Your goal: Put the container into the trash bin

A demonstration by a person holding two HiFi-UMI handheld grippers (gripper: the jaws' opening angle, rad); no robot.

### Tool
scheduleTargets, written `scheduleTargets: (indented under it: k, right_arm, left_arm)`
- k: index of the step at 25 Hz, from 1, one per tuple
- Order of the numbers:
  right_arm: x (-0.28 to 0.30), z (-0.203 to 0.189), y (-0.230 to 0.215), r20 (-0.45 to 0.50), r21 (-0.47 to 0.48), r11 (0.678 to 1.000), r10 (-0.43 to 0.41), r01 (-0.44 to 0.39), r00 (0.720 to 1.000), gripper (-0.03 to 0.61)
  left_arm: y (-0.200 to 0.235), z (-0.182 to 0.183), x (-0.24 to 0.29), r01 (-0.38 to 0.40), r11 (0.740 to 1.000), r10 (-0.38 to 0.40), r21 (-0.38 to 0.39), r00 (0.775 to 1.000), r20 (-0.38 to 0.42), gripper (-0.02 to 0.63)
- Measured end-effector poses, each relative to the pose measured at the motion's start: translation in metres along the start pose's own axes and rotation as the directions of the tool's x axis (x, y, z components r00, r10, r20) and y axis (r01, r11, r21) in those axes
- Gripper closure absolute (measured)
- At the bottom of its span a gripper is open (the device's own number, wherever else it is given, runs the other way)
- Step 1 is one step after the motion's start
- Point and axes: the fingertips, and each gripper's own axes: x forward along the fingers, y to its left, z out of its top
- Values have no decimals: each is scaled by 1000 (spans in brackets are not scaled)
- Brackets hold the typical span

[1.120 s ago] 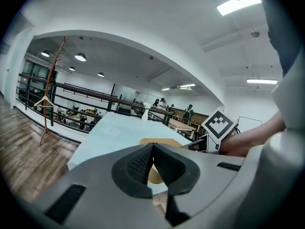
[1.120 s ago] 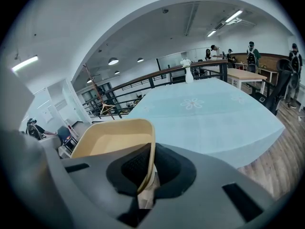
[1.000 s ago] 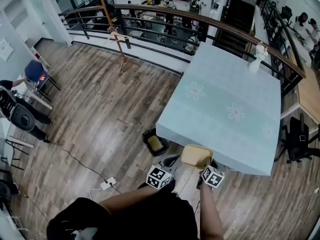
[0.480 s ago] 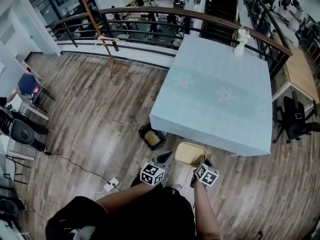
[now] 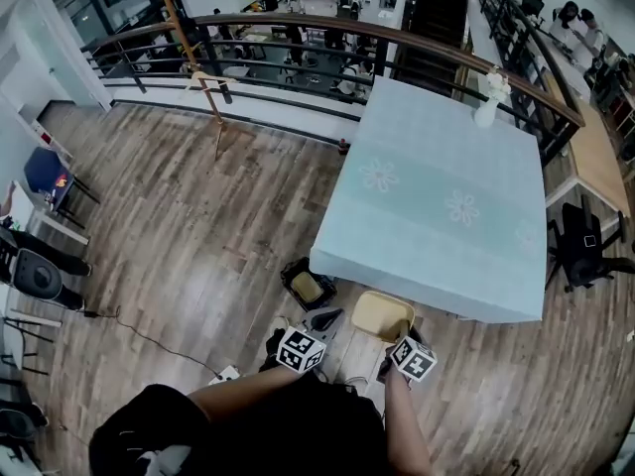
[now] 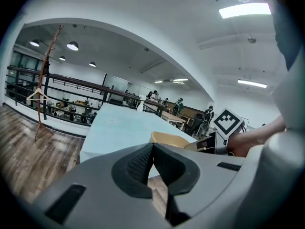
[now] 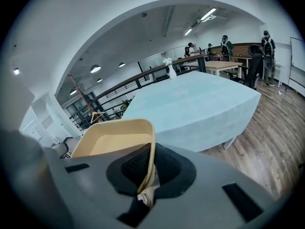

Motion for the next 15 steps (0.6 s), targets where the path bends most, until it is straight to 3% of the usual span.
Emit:
scheduleTargets:
  k: [6, 15]
  right_arm:
    - [28, -7, 62, -11, 75, 996, -36, 37, 999, 541]
    - [58, -17, 128, -35, 91, 990, -103, 106, 994, 541]
  left_arm:
    - [70, 10, -9, 56, 998, -56, -3, 998, -31, 600]
    - [146, 31, -23, 120, 993, -121, -13, 992, -34, 600]
